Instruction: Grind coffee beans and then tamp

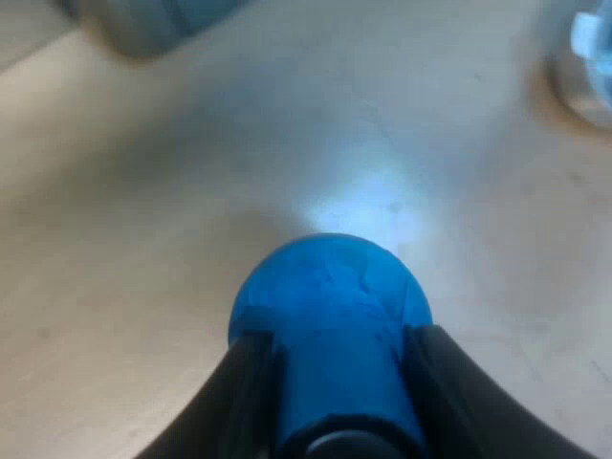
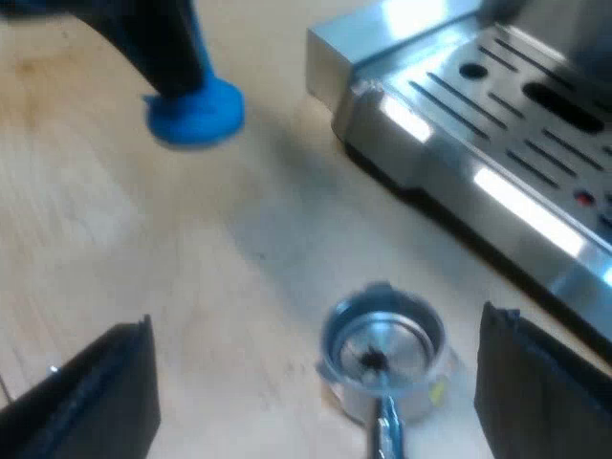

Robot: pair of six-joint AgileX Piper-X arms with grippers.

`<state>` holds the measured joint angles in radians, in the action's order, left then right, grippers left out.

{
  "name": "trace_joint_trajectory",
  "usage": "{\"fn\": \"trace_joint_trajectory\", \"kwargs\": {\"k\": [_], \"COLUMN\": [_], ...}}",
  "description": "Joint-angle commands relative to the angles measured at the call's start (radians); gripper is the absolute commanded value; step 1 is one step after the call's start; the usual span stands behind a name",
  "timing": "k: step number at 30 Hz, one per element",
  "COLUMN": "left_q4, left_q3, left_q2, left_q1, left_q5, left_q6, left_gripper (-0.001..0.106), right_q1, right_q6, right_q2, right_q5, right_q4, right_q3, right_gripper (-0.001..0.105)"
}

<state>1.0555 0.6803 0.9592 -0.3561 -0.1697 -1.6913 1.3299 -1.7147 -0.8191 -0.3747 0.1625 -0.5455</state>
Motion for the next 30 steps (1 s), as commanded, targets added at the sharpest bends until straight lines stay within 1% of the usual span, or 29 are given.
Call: {"fn": "trace_joint_trajectory", "kwargs": {"k": [1,3,4,6,11,13,15,17,18,22,24,26,28,30], "left_q4": [0.039,0.045,0.045,0.039,0.039,0.039,0.039,0.039,0.039,0.039,0.039,0.039,0.039,0.032], "left_q3": [0.021,0.045,0.051,0.087,0.167,0.194,0.235,0.263,0.278,0.320,0.347,0.363,0.372,0.373], "left_q2": [-0.015,-0.015,-0.015,-0.015,0.002,0.019,0.055,0.088,0.107,0.168,0.209,0.236,0.253,0.270], "left_q1": [-0.078,-0.141,-0.151,-0.205,-0.273,-0.279,-0.278,-0.281,-0.281,-0.281,-0.281,-0.281,-0.291,-0.322], "left_q5": [-0.006,-0.006,-0.006,-0.006,-0.006,-0.022,-0.051,-0.051,-0.051,-0.060,-0.067,-0.073,-0.074,-0.074], "left_q6": [-0.001,-0.016,-0.018,-0.035,-0.036,-0.036,-0.036,-0.028,-0.023,0.001,0.028,0.035,0.038,0.044], "left_gripper": [0.000,0.000,0.000,0.000,0.000,0.000,0.000,0.000,0.000,0.000,0.000,0.000,0.000,0.000], "right_q1": [0.001,0.001,0.001,0.001,0.001,0.001,0.001,0.001,0.001,0.001,0.001,0.001,0.001,0.001], "right_q6": [0.021,0.038,0.040,0.039,0.035,0.035,0.024,-0.002,-0.004,-0.010,-0.010,-0.010,-0.010,-0.010], "right_q2": [0.046,0.071,0.076,0.081,0.080,0.080,0.080,0.080,0.080,0.080,0.080,0.080,0.080,0.080], "right_q5": [-0.018,-0.036,-0.039,-0.039,-0.039,-0.039,-0.039,-0.039,-0.039,-0.039,-0.039,-0.039,-0.039,-0.039], "right_q4": [0.015,0.015,0.015,0.013,-0.044,-0.081,-0.130,-0.162,-0.174,-0.174,-0.174,-0.174,-0.174,-0.174], "right_q3": [0.046,0.087,0.094,0.134,0.201,0.223,0.256,0.272,0.281,0.281,0.281,0.281,0.281,0.281], "right_gripper": [0.071,0.071,0.071,0.071,0.071,0.071,0.071,0.071,0.071,0.071,0.071,0.071,0.071,0.071]}}
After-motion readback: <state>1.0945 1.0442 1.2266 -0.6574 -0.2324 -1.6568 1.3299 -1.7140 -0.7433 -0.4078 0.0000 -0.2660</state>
